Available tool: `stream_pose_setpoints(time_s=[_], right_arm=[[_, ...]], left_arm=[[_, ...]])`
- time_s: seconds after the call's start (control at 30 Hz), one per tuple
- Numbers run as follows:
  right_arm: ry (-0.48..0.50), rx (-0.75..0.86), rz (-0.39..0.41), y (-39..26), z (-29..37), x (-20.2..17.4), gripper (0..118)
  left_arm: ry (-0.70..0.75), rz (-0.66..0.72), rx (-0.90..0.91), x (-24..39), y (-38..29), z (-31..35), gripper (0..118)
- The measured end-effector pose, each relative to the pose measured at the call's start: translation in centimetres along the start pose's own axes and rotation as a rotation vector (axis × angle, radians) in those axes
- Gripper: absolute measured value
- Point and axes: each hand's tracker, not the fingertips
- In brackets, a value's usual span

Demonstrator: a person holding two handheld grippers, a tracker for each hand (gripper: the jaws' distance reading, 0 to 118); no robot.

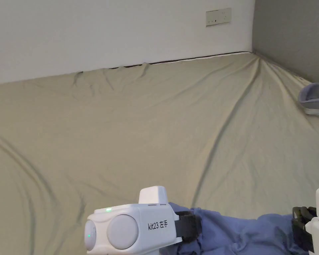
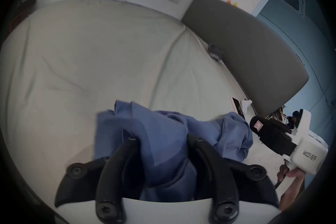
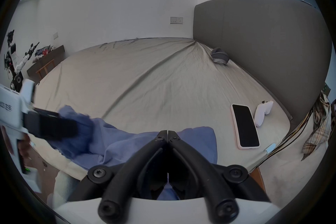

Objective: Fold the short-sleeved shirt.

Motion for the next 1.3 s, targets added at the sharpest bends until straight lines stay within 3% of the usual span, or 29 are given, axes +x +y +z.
stream_pose_setpoints(time_s=[0.13, 0.23, 0.33, 0.37, 0.4, 0.47, 0.5, 0.7, 1.0, 1.17, 1.3], right_arm=[[0.015, -0.006, -0.016, 0.0, 0.3, 0.6, 0], [0.042, 0.002, -0.048, -0.1, 0.6, 1.0, 0], [0.038, 0.002, -0.033, 0.3, 0.5, 0.4, 0], [0.041, 0.006, -0.024, 0.3, 0.6, 0.2, 0], [0.048, 0.009, -0.023, 0.4, 0.5, 0.1, 0], [0.061, 0.014, -0.032, 0.4, 0.5, -0.1, 0], [0.066, 0.012, -0.031, 0.4, 0.5, -0.2, 0], [0.074, -0.002, -0.030, 0.1, 0.5, -0.2, 0], [0.037, -0.017, -0.032, -0.3, 0.6, 0.6, 0], [0.003, -0.032, -0.018, -0.1, -0.5, 0.3, 0], [-0.011, -0.044, -0.012, -0.1, -1.0, 0.1, 0]], left_arm=[[-0.193, 0.112, -0.001, -0.4, 0.6, -0.1, 87], [-0.237, 0.177, 0.101, -1.6, 1.8, 3.6, 92], [-0.090, 0.098, 0.264, -2.5, 2.2, 7.8, 91], [-0.023, 0.067, 0.295, -2.8, 2.1, 8.8, 88], [0.056, 0.059, 0.310, -3.2, 1.9, 9.2, 76], [0.176, 0.049, 0.254, -3.7, 1.3, 9.1, 11], [0.198, 0.043, 0.222, -3.9, 1.0, 8.8, 1], [0.122, -0.017, 0.064, -2.1, -0.6, 3.3, 1], [0.013, -0.149, -0.032, 2.7, -0.5, -1.6, 1], [-0.110, -0.120, -0.099, 4.4, -1.5, -5.3, 1], [-0.163, 0.022, -0.116, 3.5, -0.7, -6.9, 0]])
